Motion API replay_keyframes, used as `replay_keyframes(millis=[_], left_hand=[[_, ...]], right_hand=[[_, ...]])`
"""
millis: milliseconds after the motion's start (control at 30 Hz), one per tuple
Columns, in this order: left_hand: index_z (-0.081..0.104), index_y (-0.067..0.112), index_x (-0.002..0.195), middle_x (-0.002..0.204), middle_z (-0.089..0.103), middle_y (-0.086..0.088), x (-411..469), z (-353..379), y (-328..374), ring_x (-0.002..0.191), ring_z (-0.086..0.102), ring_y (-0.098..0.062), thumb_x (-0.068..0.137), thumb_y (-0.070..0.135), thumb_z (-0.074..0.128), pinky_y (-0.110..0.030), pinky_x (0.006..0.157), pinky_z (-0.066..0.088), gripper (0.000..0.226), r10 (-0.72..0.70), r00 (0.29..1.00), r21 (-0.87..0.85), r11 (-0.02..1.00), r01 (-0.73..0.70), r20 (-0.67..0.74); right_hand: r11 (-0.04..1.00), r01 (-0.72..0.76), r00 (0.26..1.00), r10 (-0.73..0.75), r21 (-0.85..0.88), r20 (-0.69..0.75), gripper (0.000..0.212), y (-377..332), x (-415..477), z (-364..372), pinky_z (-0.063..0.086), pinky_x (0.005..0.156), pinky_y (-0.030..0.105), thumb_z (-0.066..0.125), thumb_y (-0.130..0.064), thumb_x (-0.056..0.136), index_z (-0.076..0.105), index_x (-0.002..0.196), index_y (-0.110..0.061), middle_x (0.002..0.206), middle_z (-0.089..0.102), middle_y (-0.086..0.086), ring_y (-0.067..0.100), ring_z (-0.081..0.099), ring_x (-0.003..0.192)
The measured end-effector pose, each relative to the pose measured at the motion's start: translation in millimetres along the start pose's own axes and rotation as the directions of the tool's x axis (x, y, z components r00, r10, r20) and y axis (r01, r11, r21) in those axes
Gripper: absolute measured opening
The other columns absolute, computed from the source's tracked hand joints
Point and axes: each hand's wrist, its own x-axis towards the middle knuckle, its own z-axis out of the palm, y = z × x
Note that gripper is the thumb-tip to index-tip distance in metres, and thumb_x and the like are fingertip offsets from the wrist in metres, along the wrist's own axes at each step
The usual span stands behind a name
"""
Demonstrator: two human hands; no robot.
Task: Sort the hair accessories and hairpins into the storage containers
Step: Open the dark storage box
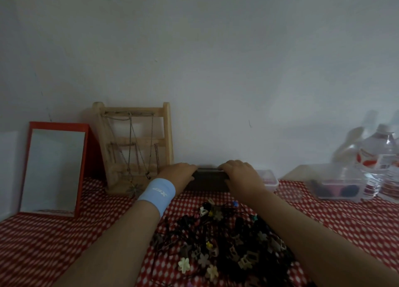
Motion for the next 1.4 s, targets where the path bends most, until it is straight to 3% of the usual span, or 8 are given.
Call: replay_keyframes(millis=[233, 667, 833, 967, 1067, 1167, 1267, 1400], left_hand=[[0.057, 0.019, 0.13, 0.13, 0.052, -0.001, -2, 8, 3, 0.12, 0.045, -0.023, 0.1, 0.024, 0.047, -0.038, 0.1, 0.036, 0.032, -0.008, 0.941, -0.007, 1.0, 0.006, -0.34], [0.054, 0.007, 0.125, 0.113, 0.059, -0.01, -5, 12, 0, 0.102, 0.056, -0.027, 0.081, 0.014, 0.071, -0.042, 0.081, 0.051, 0.048, 0.082, 0.96, 0.254, 0.967, -0.012, -0.267], [0.062, 0.009, 0.117, 0.104, 0.063, -0.011, -3, -3, 3, 0.093, 0.061, -0.03, 0.063, -0.002, 0.08, -0.04, 0.072, 0.053, 0.058, 0.07, 0.865, 0.099, 0.995, -0.023, -0.497], [0.066, 0.012, 0.112, 0.109, 0.058, -0.012, -7, -6, 12, 0.097, 0.056, -0.031, 0.074, -0.003, 0.071, -0.039, 0.072, 0.052, 0.04, -0.172, 0.757, -0.143, 0.984, 0.105, -0.631], [0.057, 0.009, 0.114, 0.101, 0.054, -0.008, -10, -7, 19, 0.088, 0.053, -0.023, 0.092, 0.002, 0.056, -0.04, 0.072, 0.051, 0.024, -0.319, 0.763, -0.359, 0.925, 0.122, -0.563], [0.053, 0.01, 0.096, 0.092, 0.052, -0.004, -14, -3, 20, 0.082, 0.051, -0.02, 0.09, 0.002, 0.058, -0.039, 0.07, 0.05, 0.012, -0.309, 0.769, -0.417, 0.907, 0.06, -0.56], [0.061, 0.017, 0.102, 0.102, 0.059, 0.0, -16, 3, 20, 0.092, 0.059, -0.019, 0.09, 0.012, 0.062, -0.037, 0.08, 0.052, 0.014, -0.177, 0.916, -0.378, 0.925, 0.031, -0.359], [0.063, 0.027, 0.124, 0.125, 0.062, 0.003, -21, 4, 24, 0.114, 0.058, -0.018, 0.096, 0.022, 0.055, -0.032, 0.1, 0.046, 0.029, -0.113, 0.993, -0.355, 0.93, 0.094, -0.033]], right_hand=[[0.999, -0.026, 0.988, 0.031, 0.033, -0.152, 0.057, -7, -1, -6, 0.045, 0.083, 0.031, 0.08, -0.008, 0.069, 0.052, 0.117, -0.02, 0.119, 0.046, 0.003, 0.022, 0.048, 0.104], [0.984, -0.176, 0.98, 0.177, -0.019, 0.094, 0.066, -3, 9, -4, 0.052, 0.085, 0.036, 0.081, -0.035, 0.073, 0.046, 0.128, -0.029, 0.125, 0.046, 0.0, 0.021, 0.046, 0.112], [0.987, -0.149, 0.988, 0.151, 0.067, -0.027, 0.103, -6, -6, 4, 0.056, 0.087, 0.047, 0.086, -0.024, 0.066, 0.024, 0.147, -0.031, 0.153, 0.015, 0.01, 0.035, 0.046, 0.125], [0.986, -0.027, 0.983, 0.056, 0.165, -0.172, 0.066, -5, -11, 6, 0.059, 0.082, 0.041, 0.08, -0.026, 0.078, 0.044, 0.133, -0.018, 0.144, 0.029, 0.009, 0.029, 0.052, 0.115], [0.99, 0.013, 0.983, 0.013, 0.142, -0.182, 0.013, -5, -1, 5, 0.053, 0.067, 0.045, 0.062, -0.01, 0.094, 0.059, 0.106, -0.007, 0.114, 0.047, 0.009, 0.032, 0.059, 0.084], [0.991, -0.004, 0.983, 0.028, 0.135, -0.181, 0.023, -4, 7, 3, 0.05, 0.058, 0.039, 0.061, 0.006, 0.086, 0.059, 0.105, -0.006, 0.113, 0.046, 0.011, 0.031, 0.056, 0.069], [0.983, -0.039, 0.98, 0.072, 0.178, -0.185, 0.034, -6, 7, 4, 0.052, 0.06, 0.035, 0.062, 0.01, 0.081, 0.055, 0.111, -0.006, 0.114, 0.041, 0.012, 0.024, 0.048, 0.067], [0.968, -0.104, 0.985, 0.132, 0.227, -0.108, 0.045, -12, 5, 15, 0.053, 0.084, 0.039, 0.064, 0.005, 0.084, 0.052, 0.125, -0.008, 0.128, 0.041, 0.014, 0.034, 0.057, 0.101]])
